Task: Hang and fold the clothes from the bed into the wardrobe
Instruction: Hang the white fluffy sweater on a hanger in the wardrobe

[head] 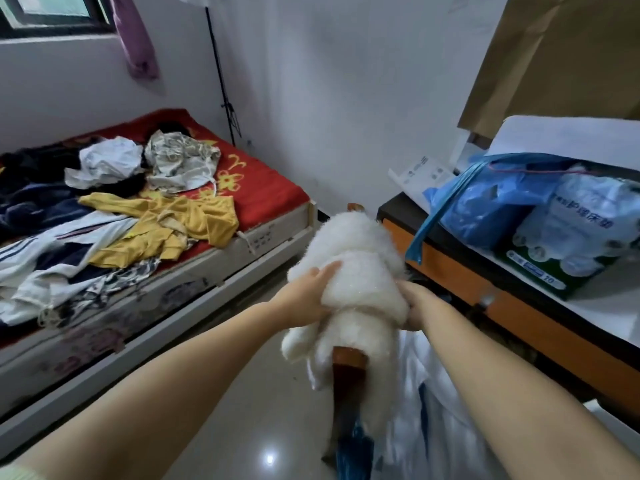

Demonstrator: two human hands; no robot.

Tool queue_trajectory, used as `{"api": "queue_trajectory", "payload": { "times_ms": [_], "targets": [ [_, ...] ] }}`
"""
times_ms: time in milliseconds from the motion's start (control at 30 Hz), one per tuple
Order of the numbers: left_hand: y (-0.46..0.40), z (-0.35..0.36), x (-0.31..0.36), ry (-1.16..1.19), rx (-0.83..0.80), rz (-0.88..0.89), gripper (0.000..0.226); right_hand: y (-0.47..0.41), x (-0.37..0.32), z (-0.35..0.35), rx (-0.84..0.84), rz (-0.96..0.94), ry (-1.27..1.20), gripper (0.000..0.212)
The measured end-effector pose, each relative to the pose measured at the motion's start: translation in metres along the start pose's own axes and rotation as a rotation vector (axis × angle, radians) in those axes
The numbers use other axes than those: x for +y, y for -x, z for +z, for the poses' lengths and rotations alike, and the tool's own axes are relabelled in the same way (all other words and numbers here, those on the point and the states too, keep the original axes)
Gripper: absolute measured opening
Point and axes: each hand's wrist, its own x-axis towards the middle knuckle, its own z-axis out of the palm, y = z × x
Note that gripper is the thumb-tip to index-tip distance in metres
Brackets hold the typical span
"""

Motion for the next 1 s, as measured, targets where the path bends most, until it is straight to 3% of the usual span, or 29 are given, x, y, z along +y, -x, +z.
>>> {"api": "queue_trajectory", "payload": {
  "times_ms": [100, 233, 367, 467, 567, 633, 767, 833, 867, 967, 1000],
  "targets": [
    [-0.002, -0.012, -0.005, 0.061, 0.144, -0.002, 0.062, -0.006, -0.019, 0.007, 0.114, -0.271, 0.137, 0.024],
    [0.009, -0.039, -0.004, 0.126, 0.329, 0.063, 0.038, 0.004, -0.047, 0.028, 0.392, -0.619, 0.327, 0.039],
    [0.039, -0.061, -0.008, 0.13, 0.403, 0.082, 0.029, 0.039, -0.067, 0.073, 0.401, -1.049, 0.483, 0.033],
    [0.076, -0.081, -0.02, 0.217, 0.403, 0.059, 0.041, 0.07, -0.061, 0.124, 0.271, -1.321, 0.587, 0.025],
    [0.128, -0.106, -0.045, 0.553, 0.07, -0.162, 0.103, 0.094, -0.033, 0.176, 0.114, -1.456, 0.736, 0.024],
    [0.168, -0.125, -0.062, 0.778, -0.021, -0.289, 0.12, 0.107, -0.009, 0.207, 0.01, -1.522, 0.878, 0.027],
    [0.233, -0.163, -0.089, 0.999, 0.509, -0.335, 0.106, 0.12, 0.056, 0.255, -0.268, -1.729, 1.291, 0.03],
    [0.262, -0.173, -0.107, 1.051, 0.657, -0.408, 0.101, 0.123, 0.093, 0.276, -0.453, -1.755, 1.411, 0.026],
    [0.275, -0.173, -0.117, 1.071, 0.672, -0.469, 0.09, 0.124, 0.11, 0.285, -0.525, -1.766, 1.466, 0.025],
    [0.326, -0.152, -0.149, 0.983, 0.701, -0.571, 0.023, 0.119, 0.159, 0.307, -0.712, -1.77, 1.605, 0.027],
    [0.339, -0.144, -0.153, 0.978, 0.727, -0.591, 0.01, 0.116, 0.172, 0.308, -0.742, -1.76, 1.647, 0.029]
  ]
}}
